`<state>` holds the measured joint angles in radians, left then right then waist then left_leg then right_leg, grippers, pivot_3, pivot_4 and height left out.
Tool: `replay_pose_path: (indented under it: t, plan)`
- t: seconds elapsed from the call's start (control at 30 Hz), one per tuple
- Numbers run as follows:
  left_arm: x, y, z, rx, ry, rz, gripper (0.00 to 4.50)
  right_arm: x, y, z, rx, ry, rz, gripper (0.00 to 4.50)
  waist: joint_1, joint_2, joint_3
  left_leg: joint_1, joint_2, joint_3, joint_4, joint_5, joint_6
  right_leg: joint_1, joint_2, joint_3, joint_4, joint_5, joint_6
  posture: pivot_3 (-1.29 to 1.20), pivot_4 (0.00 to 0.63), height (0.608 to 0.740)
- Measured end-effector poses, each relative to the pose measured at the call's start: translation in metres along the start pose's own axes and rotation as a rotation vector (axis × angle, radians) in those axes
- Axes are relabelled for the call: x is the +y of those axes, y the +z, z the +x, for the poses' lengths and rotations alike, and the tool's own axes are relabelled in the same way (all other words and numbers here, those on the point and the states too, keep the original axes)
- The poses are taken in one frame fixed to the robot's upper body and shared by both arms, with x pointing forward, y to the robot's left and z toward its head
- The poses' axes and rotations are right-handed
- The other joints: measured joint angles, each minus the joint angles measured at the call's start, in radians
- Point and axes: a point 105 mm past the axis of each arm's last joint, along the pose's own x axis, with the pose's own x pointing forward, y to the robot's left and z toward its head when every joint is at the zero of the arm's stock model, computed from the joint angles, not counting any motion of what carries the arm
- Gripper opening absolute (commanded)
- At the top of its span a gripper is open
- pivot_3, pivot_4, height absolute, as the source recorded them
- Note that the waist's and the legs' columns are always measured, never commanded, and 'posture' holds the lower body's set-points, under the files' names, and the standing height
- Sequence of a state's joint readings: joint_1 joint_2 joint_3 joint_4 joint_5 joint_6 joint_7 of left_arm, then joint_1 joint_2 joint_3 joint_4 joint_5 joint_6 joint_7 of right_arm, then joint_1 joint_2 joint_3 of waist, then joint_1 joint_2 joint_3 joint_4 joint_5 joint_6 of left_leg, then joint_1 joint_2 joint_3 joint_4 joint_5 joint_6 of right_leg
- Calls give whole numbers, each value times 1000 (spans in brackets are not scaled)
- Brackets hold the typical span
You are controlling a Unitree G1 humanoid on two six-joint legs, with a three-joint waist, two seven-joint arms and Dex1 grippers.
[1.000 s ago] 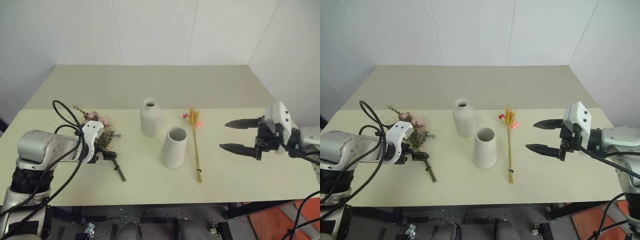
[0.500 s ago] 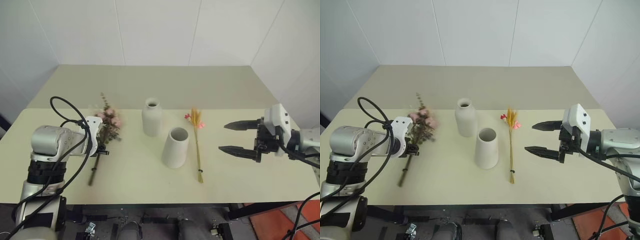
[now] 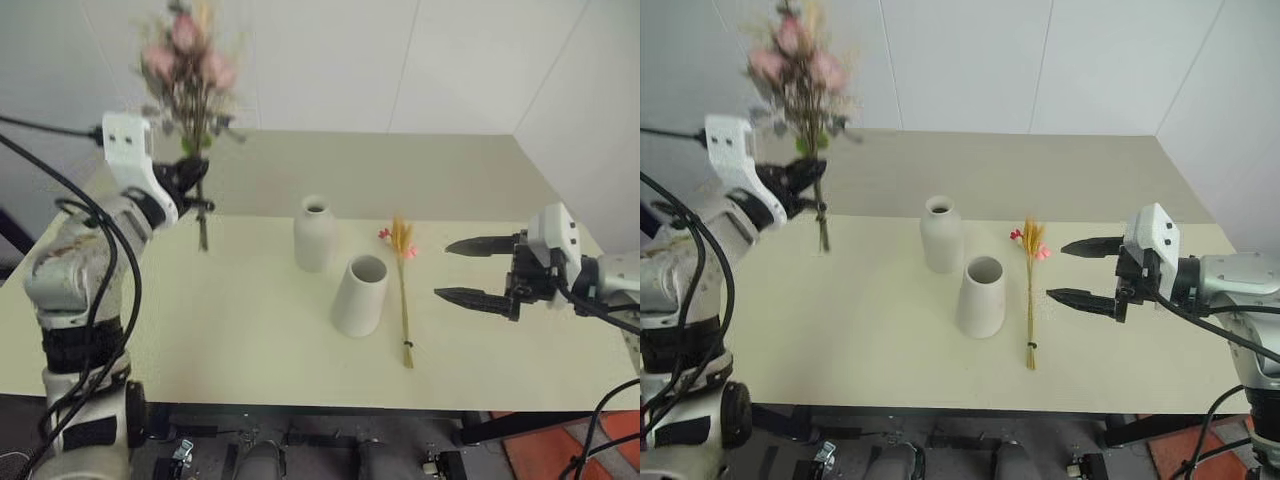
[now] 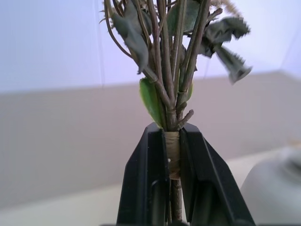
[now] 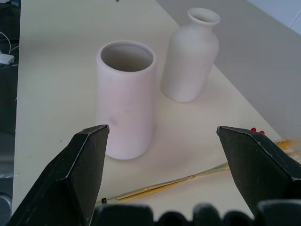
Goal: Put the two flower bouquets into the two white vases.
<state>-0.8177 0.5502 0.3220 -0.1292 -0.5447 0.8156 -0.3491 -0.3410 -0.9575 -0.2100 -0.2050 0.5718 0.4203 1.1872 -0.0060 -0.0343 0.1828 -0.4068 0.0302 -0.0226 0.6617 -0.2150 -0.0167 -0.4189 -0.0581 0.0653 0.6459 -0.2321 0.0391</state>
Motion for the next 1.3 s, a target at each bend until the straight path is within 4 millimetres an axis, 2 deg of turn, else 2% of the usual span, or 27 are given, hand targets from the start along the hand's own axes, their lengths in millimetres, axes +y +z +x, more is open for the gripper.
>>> replay_pose_path:
  t: [0.07,0.27,0.4,0.5,0.73,0.97,1.13,1.17,1.3]
  plan:
    - [-12,12,13,-81,-78,-47,86,0,0,0,-3,-3,2,4402,-1,0,0,0,0,0,0,0,0,0,0,0,0,0,0,0,150,740]
    - [-45,9,52,-180,-245,-203,86,-1,-1,2,-15,-26,6,4402,-6,0,0,-1,0,0,0,0,0,-1,0,0,0,0,0,0,150,740]
    - [-65,24,73,-247,-319,-214,86,3,-1,3,-19,-32,3,4402,-10,0,0,-1,0,0,0,0,0,-1,0,1,0,0,1,0,150,740]
    - [-71,17,83,-244,-336,-218,86,6,-3,3,-19,-43,5,4402,-13,0,0,0,0,0,0,0,0,-1,0,1,0,0,1,0,150,740]
    - [-76,-13,93,-169,-355,-218,86,11,-1,-1,-23,-69,-3,4402,-10,0,0,-1,-1,0,0,0,0,-1,0,1,0,0,1,0,150,740]
    - [-85,-21,96,-150,-380,-212,86,14,-2,-5,-27,-81,18,4402,-9,0,0,-1,-1,0,0,0,0,-1,0,1,1,0,1,0,150,740]
    - [-88,-46,90,-84,-386,-187,86,16,-4,-4,-23,-80,28,4402,-13,0,0,0,-1,0,0,0,0,-1,0,1,1,0,1,0,150,740]
    - [-87,-52,88,-68,-382,-182,805,16,-4,-4,-22,-80,27,4402,-13,0,0,0,0,0,0,0,0,-1,1,1,1,0,1,0,150,740]
    - [-77,-64,76,-13,-361,-153,2059,16,-4,-4,-22,-82,27,4402,-14,0,0,-1,0,0,0,0,0,-1,0,1,1,0,1,0,150,740]
